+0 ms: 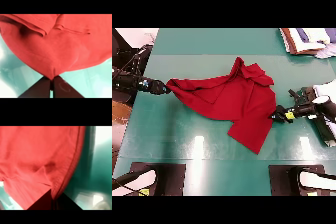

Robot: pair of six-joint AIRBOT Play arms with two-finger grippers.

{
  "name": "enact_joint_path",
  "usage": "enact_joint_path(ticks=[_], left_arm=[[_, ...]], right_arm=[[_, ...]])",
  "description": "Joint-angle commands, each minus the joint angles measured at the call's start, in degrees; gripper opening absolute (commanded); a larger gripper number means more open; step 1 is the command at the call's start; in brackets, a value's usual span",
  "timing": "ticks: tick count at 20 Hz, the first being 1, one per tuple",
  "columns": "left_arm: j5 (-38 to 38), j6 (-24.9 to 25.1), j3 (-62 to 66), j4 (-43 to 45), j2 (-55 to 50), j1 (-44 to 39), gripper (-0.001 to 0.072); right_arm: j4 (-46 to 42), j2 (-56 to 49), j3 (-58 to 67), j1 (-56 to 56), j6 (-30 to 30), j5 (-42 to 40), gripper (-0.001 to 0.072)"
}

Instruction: Fold the shirts.

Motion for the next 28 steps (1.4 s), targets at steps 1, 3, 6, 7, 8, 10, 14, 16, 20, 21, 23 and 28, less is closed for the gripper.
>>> enact_joint_path(ticks=[1,3,6,7,8,10,14,16,20,21,23,28], left_arm=[[-0.8,-5.2,0.2,-0.2,0.9,0.0,0.0027],[0.2,-8.4,1.4,-0.5,3.1,0.0,0.0028],[2.7,-11.9,6.9,-3.0,8.2,0.0,0.0028],[4.1,-12.6,9.3,-4.3,10.0,0.0,0.0028],[5.7,-13.3,12.3,-5.7,11.8,0.0,0.0028],[8.7,-13.3,18.8,-7.8,15.2,0.0,0.0028],[13.5,-13.1,33.7,-7.8,21.4,0.0,0.0028],[14.5,-13.1,40.8,-7.7,23.3,0.0,0.0028],[14.3,-13.2,51.5,-7.7,25.7,0.0,0.0028],[14.2,-13.2,52.9,-7.7,26.4,0.0,0.0028],[13.0,-13.3,53.0,-7.2,27.5,0.0,0.0027],[5.9,-16.3,40.4,-5.9,27.3,0.0,0.0027]], right_arm=[[1.0,0.0,4.9,3.0,-0.8,1.0,0.0021],[1.2,4.1,10.1,2.2,-0.4,3.8,0.0021],[1.2,12.3,22.4,-0.3,3.5,4.2,0.002],[1.2,14.7,27.0,-1.2,4.2,3.8,0.002],[1.1,17.0,32.3,-2.2,4.8,3.3,0.002],[1.1,20.6,41.8,-3.7,4.8,2.5,0.002],[0.6,26.5,57.9,-7.0,4.8,1.1,0.002],[0.5,29.3,62.4,-9.8,4.8,1.1,0.002],[0.5,33.8,69.9,-19.8,4.8,3.7,0.002],[0.5,34.3,71.6,-23.0,4.9,5.0,0.002],[0.8,35.3,73.4,-29.4,5.5,7.0,0.0019],[1.2,34.8,65.1,-30.6,6.2,10.0,0.0019]])
